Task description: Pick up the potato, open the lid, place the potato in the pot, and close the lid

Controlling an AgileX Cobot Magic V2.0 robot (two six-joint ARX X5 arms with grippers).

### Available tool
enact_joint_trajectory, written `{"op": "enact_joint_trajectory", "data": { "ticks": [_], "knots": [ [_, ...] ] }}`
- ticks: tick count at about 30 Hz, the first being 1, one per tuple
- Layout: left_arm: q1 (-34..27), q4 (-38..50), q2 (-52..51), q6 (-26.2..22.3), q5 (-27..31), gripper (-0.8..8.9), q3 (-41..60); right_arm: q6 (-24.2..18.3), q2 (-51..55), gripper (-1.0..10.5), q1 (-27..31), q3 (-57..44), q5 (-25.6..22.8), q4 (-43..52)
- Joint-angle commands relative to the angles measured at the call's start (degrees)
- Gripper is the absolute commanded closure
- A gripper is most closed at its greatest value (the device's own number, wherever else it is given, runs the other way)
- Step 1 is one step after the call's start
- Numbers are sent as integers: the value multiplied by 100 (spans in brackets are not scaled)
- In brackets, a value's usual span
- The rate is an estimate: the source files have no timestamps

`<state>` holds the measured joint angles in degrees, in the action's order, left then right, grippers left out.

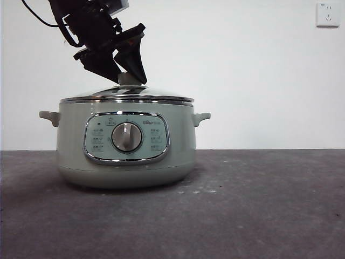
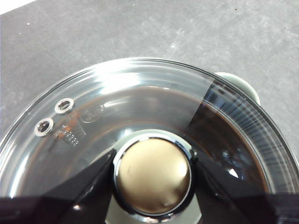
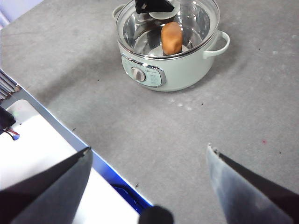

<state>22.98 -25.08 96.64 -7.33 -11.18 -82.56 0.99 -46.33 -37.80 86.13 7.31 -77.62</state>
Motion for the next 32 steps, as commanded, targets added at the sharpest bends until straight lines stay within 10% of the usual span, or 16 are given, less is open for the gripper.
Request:
{"op": "enact_joint_trajectory", "data": {
  "ticks": [1, 12, 21, 32],
  "knots": [
    [11, 114, 24, -22, -76, 822, -87, 74, 11, 537, -7, -63, -9, -136],
    [11, -247, 24, -39, -81, 802, -85, 74, 11, 537, -7, -63, -9, -136],
    [9, -232, 24, -39, -81, 458, -87, 74, 11, 537, -7, -63, -28, -136],
    [9, -487, 22, -33, -81, 458, -595, 79, 11, 537, -7, -63, -96, -136]
  ]
}}
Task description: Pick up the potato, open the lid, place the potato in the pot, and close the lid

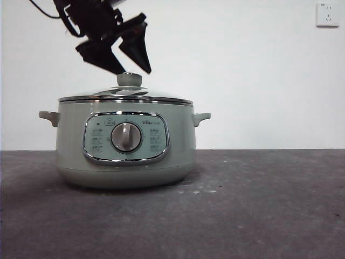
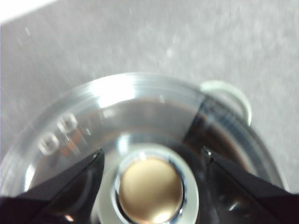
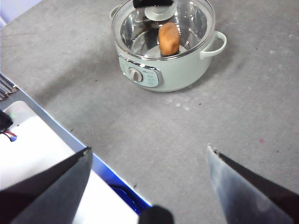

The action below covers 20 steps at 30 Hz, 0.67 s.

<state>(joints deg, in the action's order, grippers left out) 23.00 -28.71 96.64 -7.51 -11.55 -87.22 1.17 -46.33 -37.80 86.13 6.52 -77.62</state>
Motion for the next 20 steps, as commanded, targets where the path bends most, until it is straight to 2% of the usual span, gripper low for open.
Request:
{"op": "enact_joint_trajectory", "data": {
  "ticks": [1, 10, 14, 20],
  "knots": [
    [7, -289, 22, -17, -44, 458, -251, 61, 11, 537, -7, -63, -17, -136],
    [-20, -2275, -297, -52, -92, 458, -1368, 35, 9, 537, -7, -63, -214, -136],
    [-20, -2927, -807, -52, -153, 458, -1410, 9, 4, 537, -7, -63, -214, -136],
    [-17, -4131, -1657, -42, -549, 459, -1410, -33, -4, 537, -7, -63, -256, -136]
  ]
}}
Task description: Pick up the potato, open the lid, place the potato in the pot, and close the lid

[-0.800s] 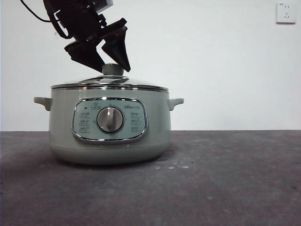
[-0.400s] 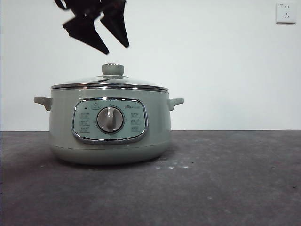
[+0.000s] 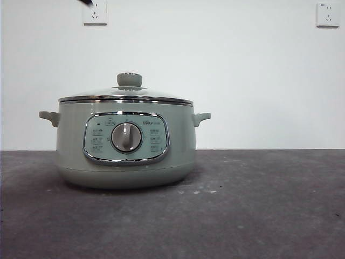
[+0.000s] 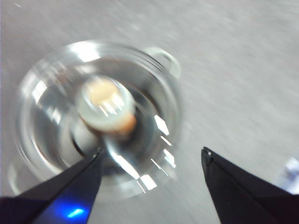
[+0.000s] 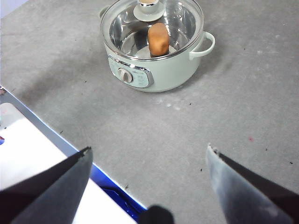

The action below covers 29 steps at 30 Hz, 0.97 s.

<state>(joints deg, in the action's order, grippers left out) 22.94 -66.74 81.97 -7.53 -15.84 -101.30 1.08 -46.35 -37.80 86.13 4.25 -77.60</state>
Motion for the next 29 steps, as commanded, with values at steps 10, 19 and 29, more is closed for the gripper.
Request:
{"op": "enact_joint_trajectory", "data": {
  "ticks": [10, 19, 29],
  "knots": [
    [2, -874, -949, 4, -258, 468, -2, -22, -70, 537, -7, -63, -24, -138],
    [4, -874, -981, 0, -258, 636, -2, -22, -120, 773, -7, -63, -24, -138],
    [2, -874, -981, -17, -256, 818, -2, 55, -212, 946, -7, -63, -177, -136]
  ]
}}
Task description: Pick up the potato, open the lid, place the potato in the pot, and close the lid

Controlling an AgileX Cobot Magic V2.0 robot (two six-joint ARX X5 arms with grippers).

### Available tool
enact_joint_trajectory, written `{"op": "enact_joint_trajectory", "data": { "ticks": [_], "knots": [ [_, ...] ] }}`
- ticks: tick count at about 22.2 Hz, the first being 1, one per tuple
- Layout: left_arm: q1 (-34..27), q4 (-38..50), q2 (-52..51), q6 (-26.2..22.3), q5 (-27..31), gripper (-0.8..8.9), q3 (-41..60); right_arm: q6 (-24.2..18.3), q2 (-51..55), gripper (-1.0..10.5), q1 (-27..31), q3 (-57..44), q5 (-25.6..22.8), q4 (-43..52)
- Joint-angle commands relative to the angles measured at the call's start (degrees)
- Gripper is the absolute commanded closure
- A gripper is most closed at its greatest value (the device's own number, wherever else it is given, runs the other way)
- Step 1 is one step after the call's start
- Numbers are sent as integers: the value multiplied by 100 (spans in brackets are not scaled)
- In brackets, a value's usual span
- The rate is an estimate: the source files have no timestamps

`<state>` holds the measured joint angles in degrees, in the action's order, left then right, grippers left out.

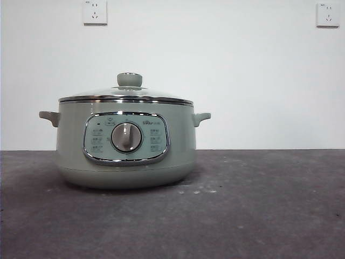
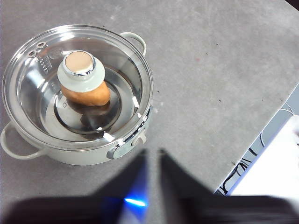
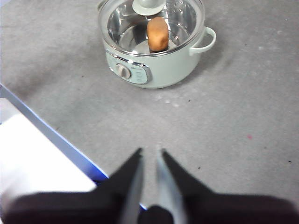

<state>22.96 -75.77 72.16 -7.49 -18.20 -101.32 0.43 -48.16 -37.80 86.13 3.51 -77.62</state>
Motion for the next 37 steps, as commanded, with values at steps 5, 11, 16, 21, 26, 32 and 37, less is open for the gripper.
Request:
{"op": "enact_joint_trajectory", "data": {
  "ticks": [5, 11, 16, 21, 26, 32, 37],
  "knots": [
    [0, 28, 0, -20, -20, 817, 0, 133, -81, 946, -7, -63, -295, -133],
    [0, 28, 0, -20, -20, 818, 0, 131, -125, 946, -7, -63, -621, -133],
    [0, 28, 0, -22, -20, 817, 0, 133, -162, 946, -7, -63, -699, -133],
    [-11, 260, 11, -31, 24, 817, -2, 131, -160, 946, -7, -63, -699, -133],
    [-570, 1921, -345, -761, 85, 817, 201, 131, -162, 946, -7, -61, -699, -133],
    [-1779, 5010, -2006, -911, -310, 817, 3016, 131, -160, 946, -7, -63, -699, -133],
    [-2483, 6203, -3497, -903, 39, 817, 5681, 131, -160, 946, -7, -61, -699, -133]
  ]
}}
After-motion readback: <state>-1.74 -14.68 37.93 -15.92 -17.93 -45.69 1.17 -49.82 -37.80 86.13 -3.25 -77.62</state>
